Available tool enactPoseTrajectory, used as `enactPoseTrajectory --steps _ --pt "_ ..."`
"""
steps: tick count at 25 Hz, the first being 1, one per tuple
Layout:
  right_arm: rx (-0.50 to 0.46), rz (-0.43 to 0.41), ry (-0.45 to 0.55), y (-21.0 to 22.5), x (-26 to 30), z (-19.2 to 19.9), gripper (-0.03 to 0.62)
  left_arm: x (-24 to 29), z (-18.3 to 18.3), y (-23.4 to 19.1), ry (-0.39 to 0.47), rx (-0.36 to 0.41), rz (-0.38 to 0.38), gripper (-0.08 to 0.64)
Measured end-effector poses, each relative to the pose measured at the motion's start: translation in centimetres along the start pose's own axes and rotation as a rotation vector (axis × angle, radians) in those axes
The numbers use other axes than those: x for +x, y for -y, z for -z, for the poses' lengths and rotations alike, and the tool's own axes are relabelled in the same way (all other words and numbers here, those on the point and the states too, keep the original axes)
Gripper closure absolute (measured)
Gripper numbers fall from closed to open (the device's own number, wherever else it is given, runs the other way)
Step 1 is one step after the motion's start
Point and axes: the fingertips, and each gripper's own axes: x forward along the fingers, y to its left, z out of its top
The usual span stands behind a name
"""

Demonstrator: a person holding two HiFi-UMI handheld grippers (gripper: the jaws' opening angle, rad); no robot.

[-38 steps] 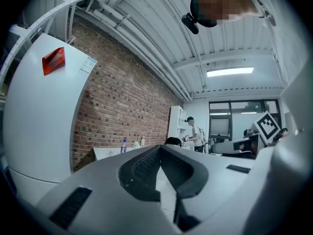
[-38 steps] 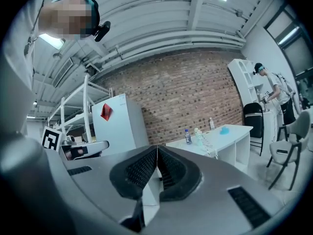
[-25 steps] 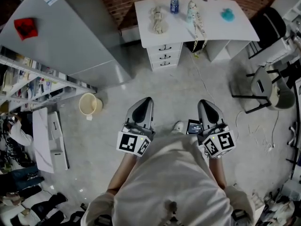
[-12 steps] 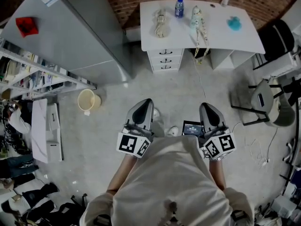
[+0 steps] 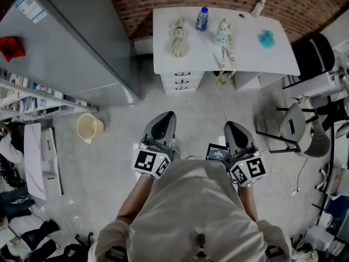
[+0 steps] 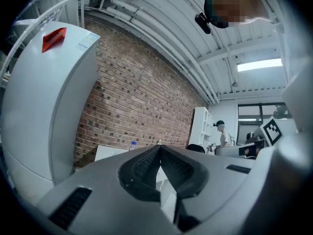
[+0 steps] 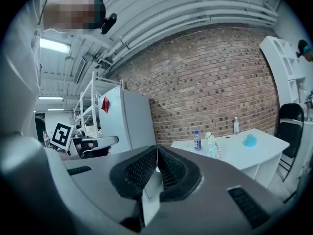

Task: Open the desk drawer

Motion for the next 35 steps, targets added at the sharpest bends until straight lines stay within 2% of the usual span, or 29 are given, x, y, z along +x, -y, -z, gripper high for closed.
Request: enactPoseTrajectory --steps 3,6,9,14,20,24,30,35 --pt "-0.018 0.007 -0.033 1.3 2.5 -0.4 0.565 2.4 -0.6 -0.8 -0.022 0.013 0.049 0.555" --pt "-0.056 -0.003 -0.05 1.6 5.6 -0.9 0.565 4.0 -0.5 -3.0 -0.044 0.017 0.067 0.554" --pt "-0.076 -0.019 -0.064 1.5 7.8 -0.8 0.565 4.5 0.2 -5.2 -0.07 0.011 0.061 0.554" --pt "-0.041 -0.028 -0.084 2.1 10.0 -0.4 0.565 5.5 -0.1 -7.6 -0.062 0.007 0.049 0.554" --pt "-0.046 -0.058 -0.094 3.7 11.8 -0.9 0.565 7.5 0.0 -7.7 -0.082 0.043 0.027 0.554" --pt "-0.093 -0.117 -0.108 5.1 12.3 -1.2 0.565 8.3 0.2 -6.6 -0.094 0.093 -0.007 0.555" --pt "-0.141 -0.208 -0.13 8.0 13.1 -2.2 0.565 9.1 -0.1 -5.5 -0.104 0.117 -0.087 0.554" --pt "-0.221 -0.29 -0.192 9.7 14.6 -1.2 0.565 10.0 0.9 -5.6 -0.161 0.172 -0.137 0.555"
